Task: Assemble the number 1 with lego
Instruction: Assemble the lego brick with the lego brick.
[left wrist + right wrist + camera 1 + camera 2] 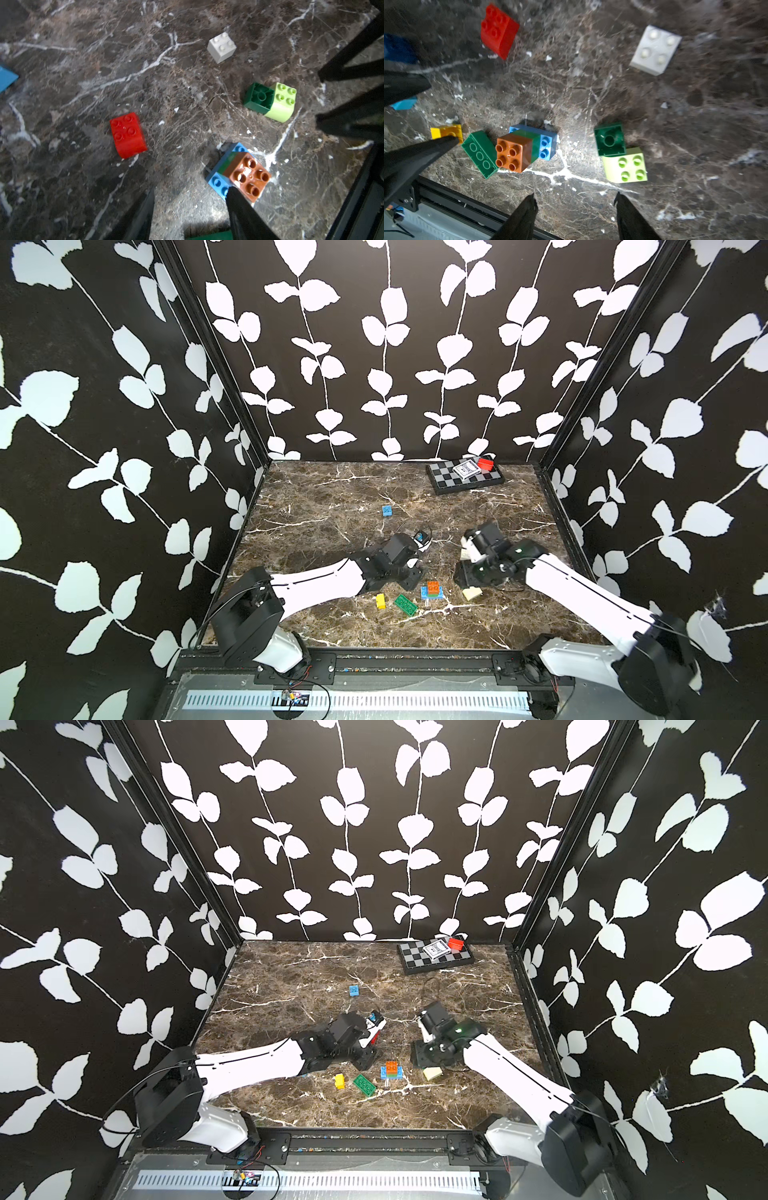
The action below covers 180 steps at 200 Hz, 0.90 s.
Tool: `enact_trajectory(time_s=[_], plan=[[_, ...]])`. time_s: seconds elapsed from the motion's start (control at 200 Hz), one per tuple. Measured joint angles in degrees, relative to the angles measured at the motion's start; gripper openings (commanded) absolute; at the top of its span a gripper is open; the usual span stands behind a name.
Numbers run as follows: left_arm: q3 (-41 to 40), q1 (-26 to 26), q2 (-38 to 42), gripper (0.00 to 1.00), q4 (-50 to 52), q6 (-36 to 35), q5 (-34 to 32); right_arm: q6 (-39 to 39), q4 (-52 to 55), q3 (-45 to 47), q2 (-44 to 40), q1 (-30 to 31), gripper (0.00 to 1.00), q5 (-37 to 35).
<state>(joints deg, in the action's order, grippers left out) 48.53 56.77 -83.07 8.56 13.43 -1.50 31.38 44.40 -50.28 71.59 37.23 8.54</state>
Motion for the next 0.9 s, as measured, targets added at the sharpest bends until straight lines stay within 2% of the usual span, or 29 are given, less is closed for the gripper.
enact_trajectory(time_s=[0.145,0.34,0.9], plan=[[-3.34,-0.35,4.39,0.58,-1.77,4.15,-3.65,0.37,-0.39,-1.92,5.18,3.65,0.59,-0.09],[-5.35,-0.85,7.69,0.58,-3.80,7.43,-7.02,0.37,-1.70,-4.11,7.69,5.14,0.59,-0.04],[-8.37,-1.73,10.91,0.60,-3.78,10.36,-10.91,0.35,-3.15,-7.65,14.84,7.65,0.56,0.28]])
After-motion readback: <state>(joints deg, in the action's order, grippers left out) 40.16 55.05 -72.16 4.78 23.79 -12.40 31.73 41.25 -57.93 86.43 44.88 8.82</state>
